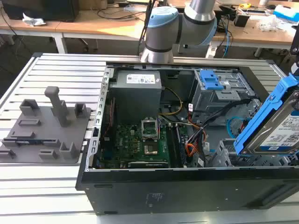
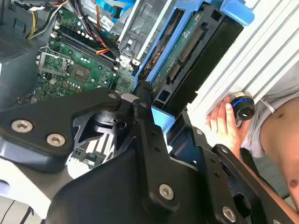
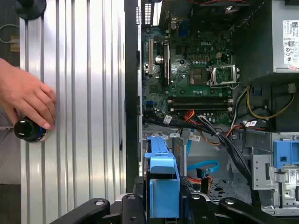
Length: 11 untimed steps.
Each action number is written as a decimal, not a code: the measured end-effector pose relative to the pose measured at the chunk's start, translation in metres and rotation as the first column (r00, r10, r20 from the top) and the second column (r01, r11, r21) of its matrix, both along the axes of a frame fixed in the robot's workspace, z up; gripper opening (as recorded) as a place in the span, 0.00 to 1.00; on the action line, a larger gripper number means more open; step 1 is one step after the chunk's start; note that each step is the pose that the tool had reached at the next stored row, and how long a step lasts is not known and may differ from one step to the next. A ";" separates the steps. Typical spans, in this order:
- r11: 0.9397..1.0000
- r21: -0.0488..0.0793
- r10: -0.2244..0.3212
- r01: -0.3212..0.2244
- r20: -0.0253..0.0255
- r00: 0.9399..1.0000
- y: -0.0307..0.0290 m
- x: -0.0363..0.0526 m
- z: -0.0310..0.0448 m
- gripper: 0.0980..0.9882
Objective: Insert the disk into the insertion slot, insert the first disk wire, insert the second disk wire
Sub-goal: 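Insert the disk into the insertion slot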
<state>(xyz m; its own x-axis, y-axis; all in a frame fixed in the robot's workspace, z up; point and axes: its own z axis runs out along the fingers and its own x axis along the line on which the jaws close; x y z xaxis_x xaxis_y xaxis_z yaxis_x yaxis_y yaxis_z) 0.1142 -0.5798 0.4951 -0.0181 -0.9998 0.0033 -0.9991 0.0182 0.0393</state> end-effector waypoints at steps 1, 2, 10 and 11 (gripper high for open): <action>1.000 0.000 0.000 0.000 0.000 1.000 0.0000 0.0000 0.0000 0.30; 1.000 0.000 0.000 0.000 0.000 1.000 0.0000 0.0000 0.0000 0.30; 1.000 0.002 0.000 0.000 0.001 1.000 -0.0001 -0.0011 0.0001 0.30; 1.000 0.010 0.000 0.000 0.002 1.000 -0.0005 -0.0020 0.0000 0.30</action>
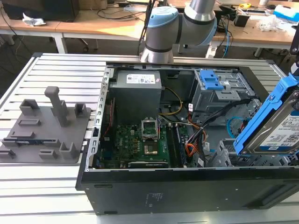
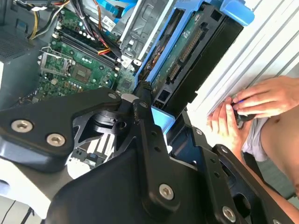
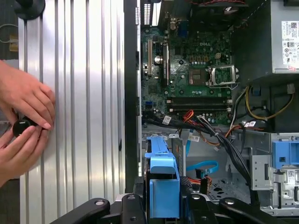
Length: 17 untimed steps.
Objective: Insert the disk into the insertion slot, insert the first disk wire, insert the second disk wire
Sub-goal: 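Insert the disk into the insertion slot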
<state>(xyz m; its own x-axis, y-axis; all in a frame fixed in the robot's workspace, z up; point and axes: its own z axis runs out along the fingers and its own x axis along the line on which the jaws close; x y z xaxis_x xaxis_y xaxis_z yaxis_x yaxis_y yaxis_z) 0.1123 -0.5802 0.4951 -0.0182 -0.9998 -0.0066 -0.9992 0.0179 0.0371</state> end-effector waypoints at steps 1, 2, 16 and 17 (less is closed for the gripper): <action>1.000 0.025 0.000 0.000 0.006 1.000 -0.0016 -0.0027 0.0000 0.30; 0.999 0.033 0.000 -0.001 0.007 1.000 -0.0021 -0.0036 0.0000 0.30; 0.999 0.037 0.001 -0.001 0.010 1.000 -0.0006 0.0047 -0.0029 0.30; 0.999 0.037 0.001 -0.001 0.010 1.000 -0.0006 0.0047 -0.0029 0.30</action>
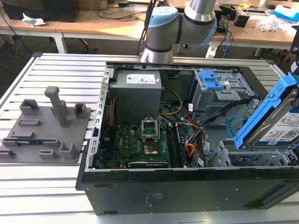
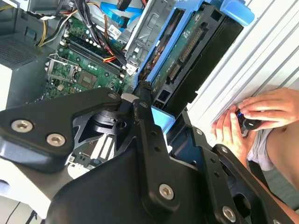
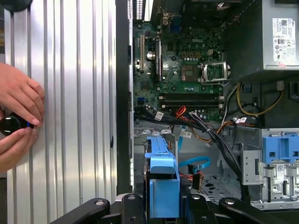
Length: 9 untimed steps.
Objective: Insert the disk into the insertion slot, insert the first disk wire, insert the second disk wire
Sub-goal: 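Insert the disk into the insertion slot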
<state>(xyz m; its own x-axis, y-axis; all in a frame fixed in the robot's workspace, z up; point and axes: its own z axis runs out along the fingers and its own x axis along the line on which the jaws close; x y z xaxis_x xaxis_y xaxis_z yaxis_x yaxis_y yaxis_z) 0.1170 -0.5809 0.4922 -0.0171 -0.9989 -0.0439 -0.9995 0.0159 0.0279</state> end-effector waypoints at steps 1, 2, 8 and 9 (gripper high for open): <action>1.000 0.000 0.000 0.000 0.000 1.000 0.0000 0.0000 0.0000 0.30; 1.000 0.000 0.000 0.000 0.000 1.000 0.0000 0.0000 0.0000 0.30; 1.000 -0.004 0.000 0.000 0.000 1.000 0.0098 0.0001 -0.0003 0.30; 1.000 -0.005 0.000 0.000 0.000 1.000 0.0130 0.0000 -0.0005 0.30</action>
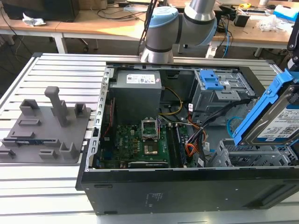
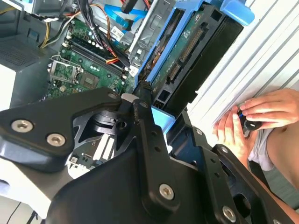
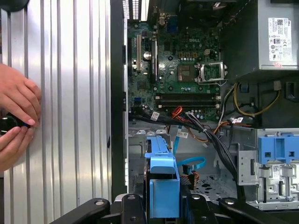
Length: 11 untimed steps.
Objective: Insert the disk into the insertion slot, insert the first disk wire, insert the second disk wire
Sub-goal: 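Insert the disk into the insertion slot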
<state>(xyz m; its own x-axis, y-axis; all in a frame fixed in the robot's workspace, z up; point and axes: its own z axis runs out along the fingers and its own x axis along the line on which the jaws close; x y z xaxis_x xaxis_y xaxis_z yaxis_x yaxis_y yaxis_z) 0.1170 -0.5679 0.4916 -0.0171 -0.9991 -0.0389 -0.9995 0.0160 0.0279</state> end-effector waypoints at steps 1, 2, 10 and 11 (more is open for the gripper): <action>1.000 -0.001 0.000 0.000 0.000 1.000 0.0033 0.0000 -0.0006 0.30; 1.000 -0.001 0.000 0.000 0.000 1.000 0.0051 0.0000 -0.0013 0.30; 1.000 -0.001 0.000 0.000 0.000 1.000 0.0116 0.0021 -0.0116 0.30; 1.000 -0.001 0.000 0.000 0.000 1.000 0.0119 0.0023 -0.0129 0.30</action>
